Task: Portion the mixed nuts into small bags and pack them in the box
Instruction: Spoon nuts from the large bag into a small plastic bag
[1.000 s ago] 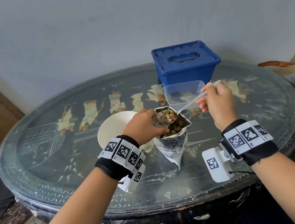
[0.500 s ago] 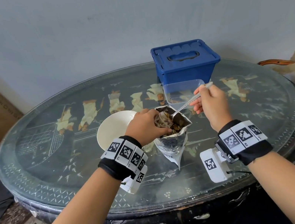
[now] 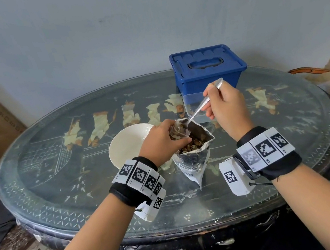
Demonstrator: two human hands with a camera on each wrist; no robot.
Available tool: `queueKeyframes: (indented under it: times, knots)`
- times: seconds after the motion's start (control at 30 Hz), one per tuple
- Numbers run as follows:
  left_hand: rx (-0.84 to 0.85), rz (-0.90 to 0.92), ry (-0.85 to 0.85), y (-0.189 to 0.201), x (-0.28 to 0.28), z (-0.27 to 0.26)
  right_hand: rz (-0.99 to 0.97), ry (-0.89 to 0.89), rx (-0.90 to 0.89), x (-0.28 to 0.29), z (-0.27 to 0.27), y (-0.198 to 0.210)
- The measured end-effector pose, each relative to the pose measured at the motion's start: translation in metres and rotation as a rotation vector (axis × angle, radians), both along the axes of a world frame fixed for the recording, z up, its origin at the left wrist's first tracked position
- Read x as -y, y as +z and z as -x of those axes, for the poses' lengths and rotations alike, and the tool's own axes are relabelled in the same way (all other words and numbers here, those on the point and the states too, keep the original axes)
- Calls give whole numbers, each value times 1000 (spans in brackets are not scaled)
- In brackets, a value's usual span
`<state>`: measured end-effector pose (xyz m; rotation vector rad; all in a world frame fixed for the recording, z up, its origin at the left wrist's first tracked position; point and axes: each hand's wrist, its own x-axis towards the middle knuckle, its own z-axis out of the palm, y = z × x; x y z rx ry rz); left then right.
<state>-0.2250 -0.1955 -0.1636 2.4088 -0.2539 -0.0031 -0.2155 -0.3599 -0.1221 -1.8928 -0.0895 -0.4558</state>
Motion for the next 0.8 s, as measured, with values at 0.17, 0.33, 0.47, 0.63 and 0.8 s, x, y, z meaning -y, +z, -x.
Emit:
queueKeyframes:
  times: [0.17,0.33,0.47,0.63,0.8]
  knots:
    - [34,209,33,-6,-3,6,284,48,262,-12,0,14]
    - [80,355,95,-13,-7,12,441,145,434,-27,6,25]
    - [113,408,113,-18,-11,13,453,173,499,-31,6,30]
    - [137,415,143,-25,-16,10,402,215,551,-27,8,34]
    - [135,421,161,-29,-18,9,331,186,570,-19,14,38]
